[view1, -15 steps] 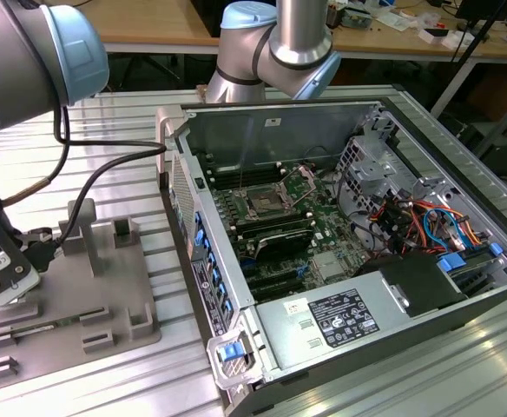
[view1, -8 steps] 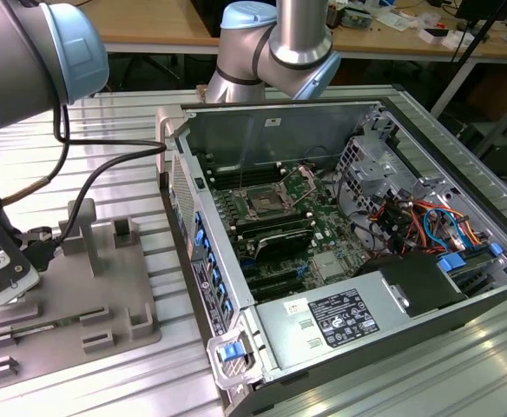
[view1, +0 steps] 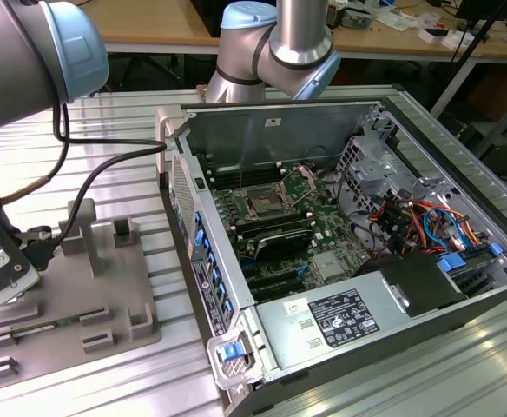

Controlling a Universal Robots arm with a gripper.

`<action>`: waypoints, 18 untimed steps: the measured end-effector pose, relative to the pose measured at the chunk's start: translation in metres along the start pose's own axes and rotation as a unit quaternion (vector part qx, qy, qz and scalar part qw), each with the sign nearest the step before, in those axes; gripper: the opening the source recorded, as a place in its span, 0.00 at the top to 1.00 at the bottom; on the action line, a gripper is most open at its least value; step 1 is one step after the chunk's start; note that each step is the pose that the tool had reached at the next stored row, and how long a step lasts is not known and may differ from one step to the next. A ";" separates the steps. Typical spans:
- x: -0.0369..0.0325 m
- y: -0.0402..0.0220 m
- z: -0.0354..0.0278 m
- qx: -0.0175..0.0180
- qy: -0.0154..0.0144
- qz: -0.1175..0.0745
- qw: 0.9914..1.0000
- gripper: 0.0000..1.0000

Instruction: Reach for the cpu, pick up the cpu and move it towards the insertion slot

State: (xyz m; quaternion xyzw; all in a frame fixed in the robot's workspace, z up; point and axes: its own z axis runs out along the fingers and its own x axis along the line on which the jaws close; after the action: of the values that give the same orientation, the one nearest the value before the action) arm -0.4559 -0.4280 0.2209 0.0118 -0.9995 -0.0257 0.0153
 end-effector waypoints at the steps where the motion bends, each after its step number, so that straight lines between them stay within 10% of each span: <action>1: 0.0000 0.0000 -0.0005 0.000 0.000 0.000 1.000 0.45; 18: 0.0001 0.0002 -0.0040 0.000 0.000 0.000 1.000 0.45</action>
State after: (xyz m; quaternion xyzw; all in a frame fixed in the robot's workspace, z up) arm -0.4559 -0.4280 0.2249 0.0118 -0.9995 -0.0257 0.0153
